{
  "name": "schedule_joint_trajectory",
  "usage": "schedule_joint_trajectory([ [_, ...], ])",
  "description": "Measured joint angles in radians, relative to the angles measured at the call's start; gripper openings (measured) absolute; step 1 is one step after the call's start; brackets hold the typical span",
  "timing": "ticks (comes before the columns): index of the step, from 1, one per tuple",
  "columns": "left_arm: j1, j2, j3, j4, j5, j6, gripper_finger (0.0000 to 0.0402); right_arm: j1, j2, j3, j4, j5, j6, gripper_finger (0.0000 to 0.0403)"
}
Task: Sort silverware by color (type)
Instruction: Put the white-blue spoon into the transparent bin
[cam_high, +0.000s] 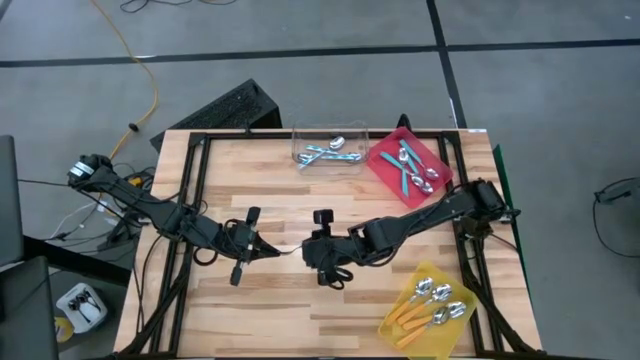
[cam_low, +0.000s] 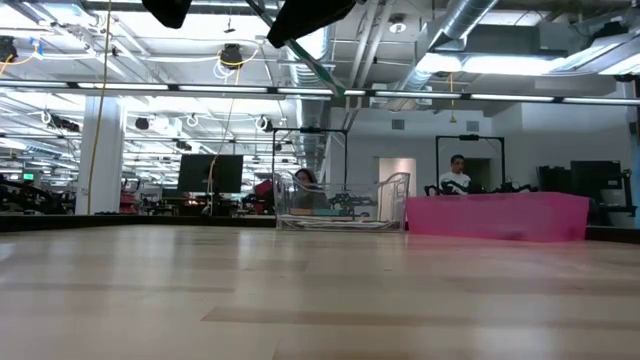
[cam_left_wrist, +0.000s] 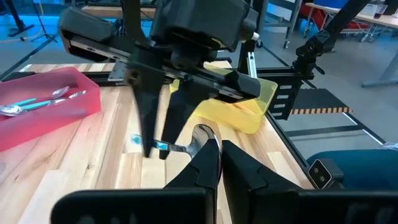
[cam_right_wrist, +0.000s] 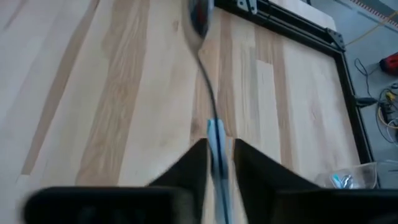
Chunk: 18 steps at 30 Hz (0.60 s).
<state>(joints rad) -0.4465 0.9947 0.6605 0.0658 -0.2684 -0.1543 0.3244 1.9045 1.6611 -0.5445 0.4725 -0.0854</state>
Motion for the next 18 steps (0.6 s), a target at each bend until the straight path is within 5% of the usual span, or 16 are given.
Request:
schedule_joint_trajectory([
  [2,0.001,0.0,0.0,0.002,-0.005,0.0,0.0,0.0,0.0,0.0,-0.008,-0.008,-0.008,0.0046],
  [10,0.0,0.0,0.0,-0.001,-0.002,0.001,0.0007,0.009,0.0,0.0,-0.015,-0.004,-0.017,0.0042],
  [18,0.0,-0.008,0.001,-0.019,0.038,0.038,0.0092,0.023,-0.018,-0.001,-0.062,0.004,-0.025,0.0042],
])
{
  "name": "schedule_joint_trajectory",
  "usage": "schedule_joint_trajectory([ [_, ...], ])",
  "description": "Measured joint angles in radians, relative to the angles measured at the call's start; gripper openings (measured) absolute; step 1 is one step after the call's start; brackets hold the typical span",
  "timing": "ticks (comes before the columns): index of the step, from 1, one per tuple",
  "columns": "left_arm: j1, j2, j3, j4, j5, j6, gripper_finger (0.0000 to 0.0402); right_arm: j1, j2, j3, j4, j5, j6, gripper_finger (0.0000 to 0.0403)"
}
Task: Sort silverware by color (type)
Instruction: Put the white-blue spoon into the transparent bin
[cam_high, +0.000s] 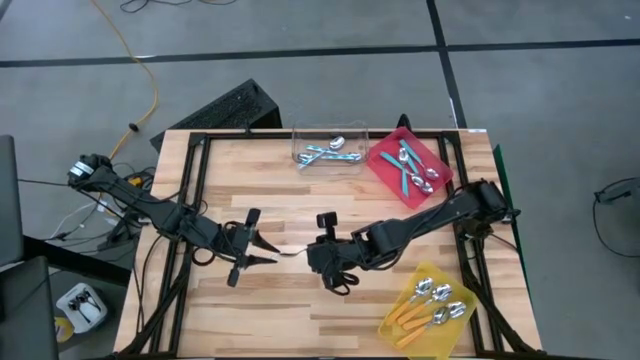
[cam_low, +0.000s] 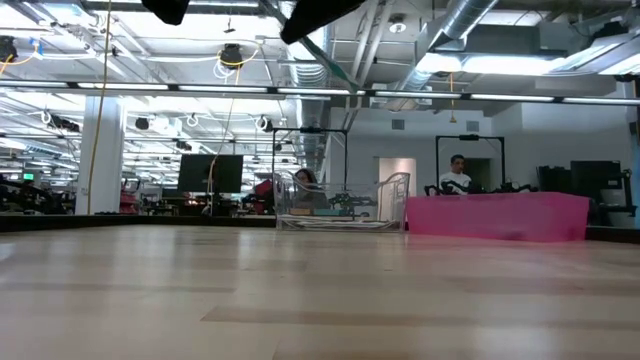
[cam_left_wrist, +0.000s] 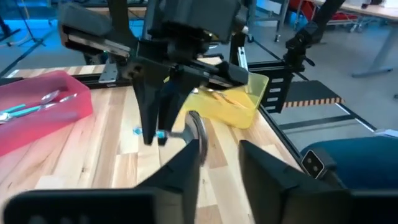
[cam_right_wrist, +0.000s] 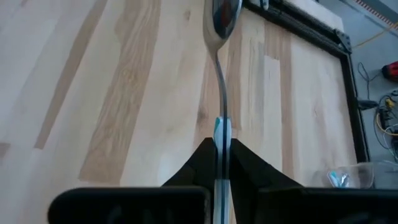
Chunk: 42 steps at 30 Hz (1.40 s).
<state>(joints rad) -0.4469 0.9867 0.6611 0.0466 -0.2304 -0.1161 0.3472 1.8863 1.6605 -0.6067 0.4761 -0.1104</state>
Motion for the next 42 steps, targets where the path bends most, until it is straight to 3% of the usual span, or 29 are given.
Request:
schedule_joint_trajectory([
  [3,0.0,-0.006,0.001,-0.044,-0.017,-0.007,0.0132,0.001,-0.006,0.001,-0.012,0.009,0.008,0.0042],
  [8,0.0,-0.019,0.027,-0.183,-0.124,-0.085,0.0177,0.013,-0.03,0.001,-0.079,0.124,0.036,0.0042],
  [16,0.001,-0.021,0.04,-0.216,-0.243,-0.111,0.0182,-0.011,-0.034,0.0,-0.13,0.438,0.047,0.0042],
  [21,0.001,-0.021,0.04,-0.217,-0.247,-0.112,0.0181,-0.068,-0.035,0.0,-0.137,0.492,-0.03,0.0042],
  [33,0.001,-0.021,0.04,-0.224,-0.249,-0.061,0.0181,-0.289,-0.033,0.0,-0.143,0.474,-0.21,0.0042],
  [38,0.001,-0.021,0.039,-0.242,-0.253,-0.053,0.0181,-0.4,-0.033,0.0,-0.141,0.362,-0.263,0.0042],
  [42,0.001,-0.021,0.039,-0.26,-0.254,-0.053,0.0181,-0.49,-0.033,0.0,-0.101,0.205,-0.29,0.0042],
])
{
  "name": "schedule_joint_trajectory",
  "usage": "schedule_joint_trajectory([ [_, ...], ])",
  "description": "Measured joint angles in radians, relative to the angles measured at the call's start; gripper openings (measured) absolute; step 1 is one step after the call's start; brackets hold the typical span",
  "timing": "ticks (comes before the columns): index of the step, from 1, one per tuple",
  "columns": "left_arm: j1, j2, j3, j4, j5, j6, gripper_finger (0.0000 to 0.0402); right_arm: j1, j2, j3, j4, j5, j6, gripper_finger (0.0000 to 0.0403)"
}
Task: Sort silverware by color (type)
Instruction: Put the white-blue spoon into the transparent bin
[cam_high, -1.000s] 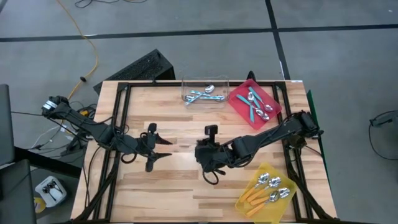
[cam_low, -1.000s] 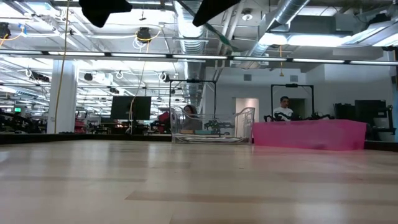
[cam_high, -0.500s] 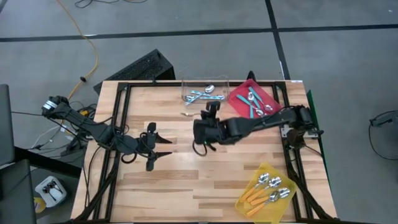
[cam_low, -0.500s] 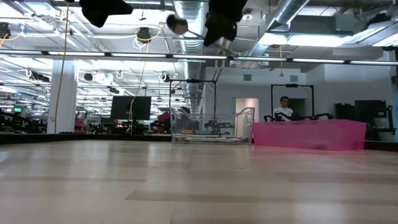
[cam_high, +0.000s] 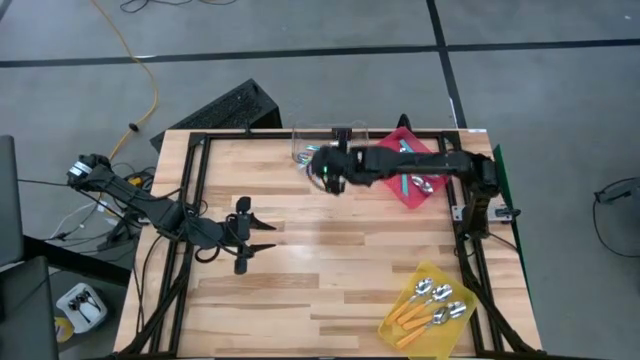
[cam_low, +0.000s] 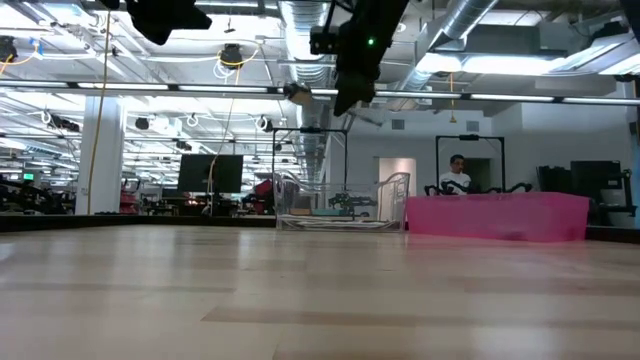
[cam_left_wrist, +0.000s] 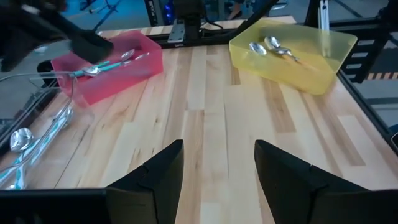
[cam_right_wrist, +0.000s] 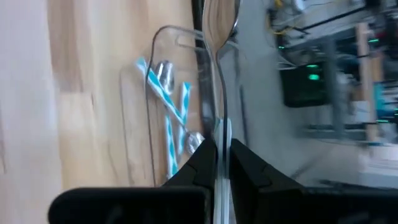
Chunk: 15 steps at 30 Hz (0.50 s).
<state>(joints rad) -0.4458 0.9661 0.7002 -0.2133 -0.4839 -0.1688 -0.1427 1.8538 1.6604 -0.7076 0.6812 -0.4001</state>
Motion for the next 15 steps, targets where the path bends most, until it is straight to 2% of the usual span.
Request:
schedule_joint_trajectory([
  [7,0.0,0.0,0.0,-0.032,-0.002,0.0,0.018,-0.125,0.0,0.0,0.097,-0.192,-0.096,0.0042],
  [12,0.0,0.0,0.0,-0.038,-0.002,0.0,0.018,-0.193,0.021,0.001,0.137,-0.282,-0.147,0.0042],
  [15,0.0,0.0,0.0,-0.038,-0.004,0.001,0.018,-0.242,0.039,0.001,0.16,-0.396,-0.182,0.0042],
])
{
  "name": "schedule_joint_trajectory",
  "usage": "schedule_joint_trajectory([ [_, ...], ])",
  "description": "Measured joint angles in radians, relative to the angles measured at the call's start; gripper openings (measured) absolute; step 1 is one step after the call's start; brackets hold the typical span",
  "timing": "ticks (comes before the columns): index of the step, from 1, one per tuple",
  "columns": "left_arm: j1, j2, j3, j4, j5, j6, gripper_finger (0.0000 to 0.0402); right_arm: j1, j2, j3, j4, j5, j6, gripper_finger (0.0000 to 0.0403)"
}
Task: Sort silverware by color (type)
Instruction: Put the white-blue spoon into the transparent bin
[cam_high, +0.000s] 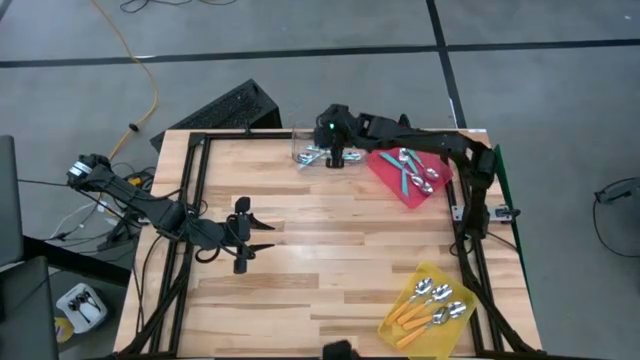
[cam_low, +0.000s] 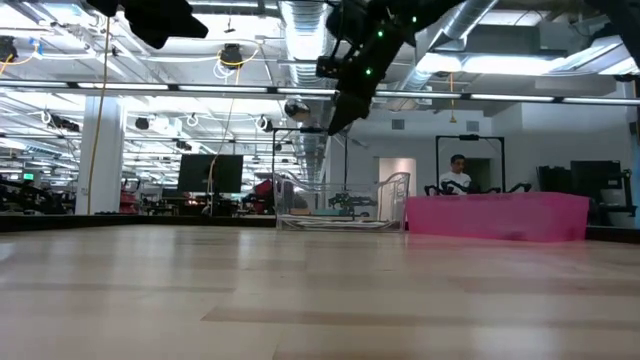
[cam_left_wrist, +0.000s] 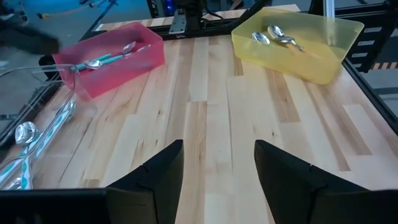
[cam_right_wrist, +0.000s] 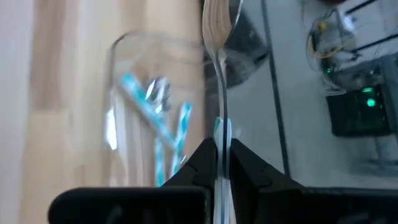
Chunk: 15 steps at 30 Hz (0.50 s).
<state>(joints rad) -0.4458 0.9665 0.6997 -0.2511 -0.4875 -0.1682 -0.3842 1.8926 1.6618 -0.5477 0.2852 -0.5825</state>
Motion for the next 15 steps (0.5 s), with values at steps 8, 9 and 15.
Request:
schedule_joint_trajectory([
  [8,0.0,0.0,0.0,-0.005,-0.004,0.002,0.018,-0.11,0.074,-0.004,-0.001,-0.082,-0.006,0.0042],
  [9,0.0,0.0,0.0,-0.008,-0.008,0.003,0.018,-0.112,0.088,0.001,0.023,-0.089,-0.012,0.0042],
  [15,0.002,0.0,0.0,-0.011,-0.037,0.007,0.018,-0.138,0.165,-0.002,0.006,-0.15,-0.021,0.0042],
])
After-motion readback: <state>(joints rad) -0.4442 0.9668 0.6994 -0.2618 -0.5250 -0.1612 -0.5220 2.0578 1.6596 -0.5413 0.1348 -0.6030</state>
